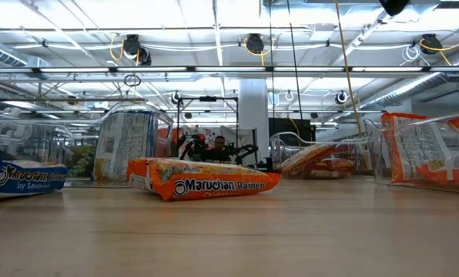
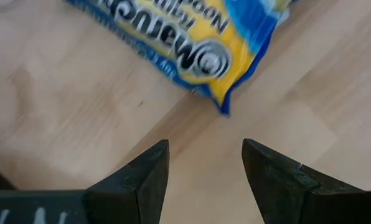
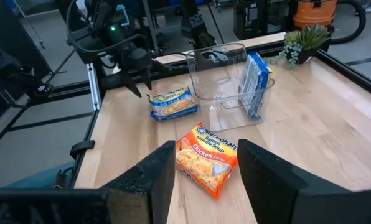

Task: Sort Maruchan noodles
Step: Put the top blue noodle pack into the bottom left transparent bin

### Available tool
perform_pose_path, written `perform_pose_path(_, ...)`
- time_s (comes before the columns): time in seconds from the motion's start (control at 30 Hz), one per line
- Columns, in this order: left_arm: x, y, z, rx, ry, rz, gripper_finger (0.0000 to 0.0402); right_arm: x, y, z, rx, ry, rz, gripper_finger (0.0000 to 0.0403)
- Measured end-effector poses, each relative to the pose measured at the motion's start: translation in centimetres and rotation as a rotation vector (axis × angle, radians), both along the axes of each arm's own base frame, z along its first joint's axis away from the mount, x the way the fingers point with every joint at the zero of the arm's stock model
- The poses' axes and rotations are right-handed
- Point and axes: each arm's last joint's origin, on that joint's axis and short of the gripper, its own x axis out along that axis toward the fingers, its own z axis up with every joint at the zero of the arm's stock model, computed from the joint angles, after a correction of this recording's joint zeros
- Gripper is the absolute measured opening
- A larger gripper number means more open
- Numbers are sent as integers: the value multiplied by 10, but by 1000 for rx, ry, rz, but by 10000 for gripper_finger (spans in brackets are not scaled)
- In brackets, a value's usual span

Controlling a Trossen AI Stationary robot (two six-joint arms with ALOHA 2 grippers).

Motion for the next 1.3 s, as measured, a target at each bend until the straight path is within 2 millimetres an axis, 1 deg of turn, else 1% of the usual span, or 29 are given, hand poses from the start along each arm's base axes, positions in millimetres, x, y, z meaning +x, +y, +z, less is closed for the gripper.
perform_pose_path(0.13,12,6,0,2,2,6,209,0,0,0,3,1,-1,164)
perform_pose_path(0.37,37,24,0,29,28,-40,209,-2,-1,-5,38,50,-28,164)
perform_pose_path(0.53,48,35,-1,34,55,-28,209,-3,-2,-8,64,63,-42,164)
perform_pose_path(0.7,46,46,-12,20,130,0,209,-3,-2,-14,71,78,-49,164)
perform_pose_path(0.83,45,48,-21,-3,119,-20,209,-3,-1,-14,78,77,-50,164)
perform_pose_path(1.0,44,49,-24,-6,116,-42,208,-3,-1,-14,78,77,-50,164)
perform_pose_path(1.07,44,49,-24,-6,117,-65,199,-3,-1,-14,79,77,-50,164)
perform_pose_path(1.13,44,48,-24,-6,116,-83,180,-3,-1,-14,78,77,-50,164)
perform_pose_path(1.3,46,46,-24,-25,110,-114,108,-3,-1,-14,77,77,-49,164)
